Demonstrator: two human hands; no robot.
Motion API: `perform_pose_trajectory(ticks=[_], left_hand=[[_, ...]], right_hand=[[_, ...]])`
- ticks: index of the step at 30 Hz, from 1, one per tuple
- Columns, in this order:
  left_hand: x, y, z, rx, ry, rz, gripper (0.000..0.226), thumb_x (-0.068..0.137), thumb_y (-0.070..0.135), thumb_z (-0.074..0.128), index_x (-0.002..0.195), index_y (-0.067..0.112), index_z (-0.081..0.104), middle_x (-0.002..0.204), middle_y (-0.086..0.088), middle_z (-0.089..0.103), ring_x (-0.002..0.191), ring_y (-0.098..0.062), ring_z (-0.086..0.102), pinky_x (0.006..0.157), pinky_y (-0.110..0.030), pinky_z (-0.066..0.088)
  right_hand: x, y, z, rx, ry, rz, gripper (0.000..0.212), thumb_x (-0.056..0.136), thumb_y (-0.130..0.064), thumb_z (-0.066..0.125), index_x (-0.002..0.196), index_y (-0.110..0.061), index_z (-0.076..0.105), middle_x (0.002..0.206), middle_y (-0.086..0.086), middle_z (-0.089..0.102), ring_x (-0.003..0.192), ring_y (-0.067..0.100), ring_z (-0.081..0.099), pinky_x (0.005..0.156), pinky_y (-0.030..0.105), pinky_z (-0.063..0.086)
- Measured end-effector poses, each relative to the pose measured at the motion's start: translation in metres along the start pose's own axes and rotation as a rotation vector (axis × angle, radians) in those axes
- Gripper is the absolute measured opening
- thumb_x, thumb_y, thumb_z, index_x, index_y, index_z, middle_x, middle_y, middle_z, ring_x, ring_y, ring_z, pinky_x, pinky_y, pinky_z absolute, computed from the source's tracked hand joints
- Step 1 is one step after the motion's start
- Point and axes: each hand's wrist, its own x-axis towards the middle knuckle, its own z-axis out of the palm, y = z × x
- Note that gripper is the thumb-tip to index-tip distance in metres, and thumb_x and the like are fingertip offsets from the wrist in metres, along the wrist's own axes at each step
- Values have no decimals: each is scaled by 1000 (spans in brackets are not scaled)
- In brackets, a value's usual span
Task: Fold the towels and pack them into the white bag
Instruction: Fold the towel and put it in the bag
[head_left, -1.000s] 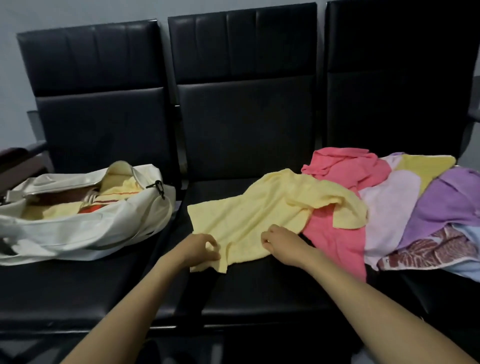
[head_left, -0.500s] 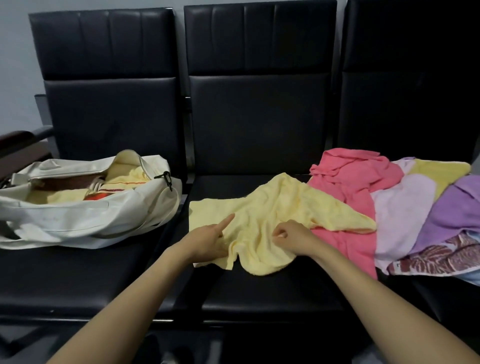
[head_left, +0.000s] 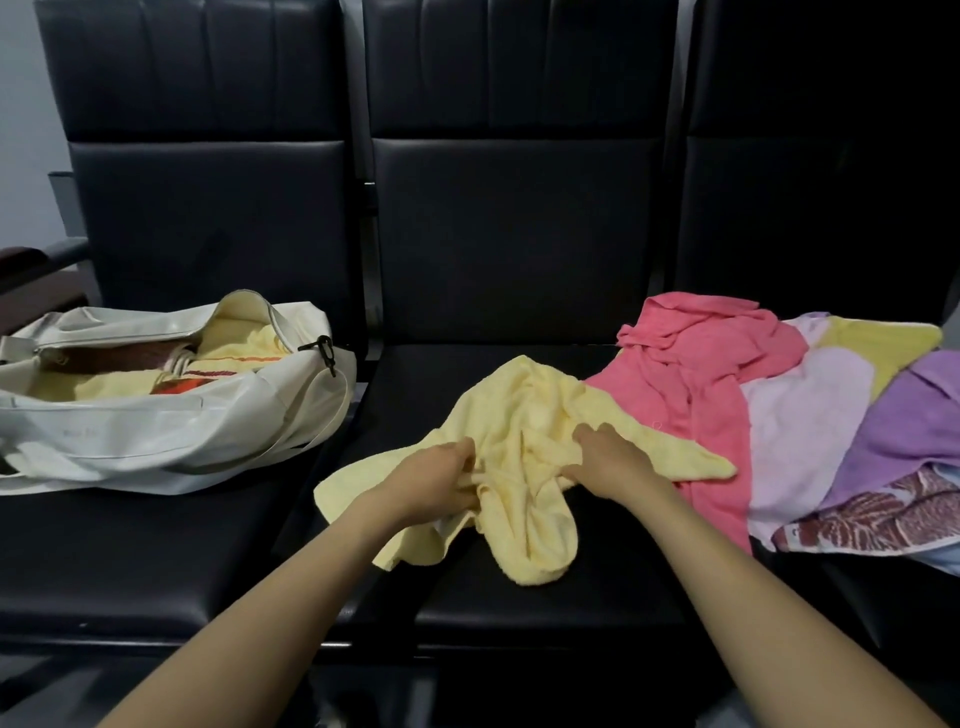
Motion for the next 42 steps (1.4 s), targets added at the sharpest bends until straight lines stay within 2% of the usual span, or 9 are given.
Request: perform_pose_trajectory(ticks=[4,8,13,19,25,29,38,40,42], left_hand=[[-3,15,-1,93,-12,-65,51,88,46,57,132,27,40,99,0,63,96,-23,60,82,-35,49],[-7,30,4,-208,-103,-173,54,83,41,66,130,22,47,105,2,61,96,-17,58,80,-28,48],[-2,25,-24,-506,-374,-209,76,71,45,80,134,21,45,117,3,56,92,-15,59,75,-26,51],[15,38,-9,-309,154,-41,66,80,36,73,137,21,42,136,2,41,122,-18,43,101,-34,42],[28,36,-14,-565,432,-113,16,92,8,45,103,14,55,93,2,61,87,-16,58,67,-27,46],[24,24,-38,-757,600,-150,19,92,6,45,91,17,61,84,6,61,76,-7,54,60,-22,40],[-2,-14,-69,-846,-237,-310,19,87,22,68,104,14,69,101,-9,72,93,-25,69,76,-36,56],[0,-19,-72,-851,-314,-288,22,86,20,70,106,11,68,105,-9,72,95,-24,69,77,-34,55],[8,-15,-69,-1041,-20,-264,17,88,8,65,105,7,64,108,-14,64,93,-23,64,76,-31,51]], right_hand=[[3,2,-4,183,205,-223,13,95,-12,38,93,-20,48,98,0,53,87,21,54,67,32,40],[-2,-4,-13,646,177,-471,20,93,-6,46,98,-21,59,98,-8,60,90,11,57,77,25,46],[5,12,-1,72,11,-224,50,90,-30,59,137,-24,43,127,5,44,119,26,46,92,34,43],[8,7,4,328,221,-223,13,99,-22,45,103,-14,54,99,2,59,92,21,57,74,34,45],[7,10,-35,1118,497,-51,11,102,-17,39,107,-14,48,101,-1,53,92,14,51,70,25,39],[9,39,-42,1033,516,-57,22,101,-10,36,97,-18,56,99,-2,59,98,16,53,84,29,39],[-3,71,-52,823,-338,-63,12,89,-20,68,92,-8,69,90,12,62,82,24,54,70,33,42],[-3,69,-58,776,-347,-55,11,91,-17,65,85,-8,66,80,10,58,72,21,51,62,30,40],[6,60,-53,916,-67,-22,5,93,-9,61,93,-6,65,86,8,60,73,17,54,64,29,44]])
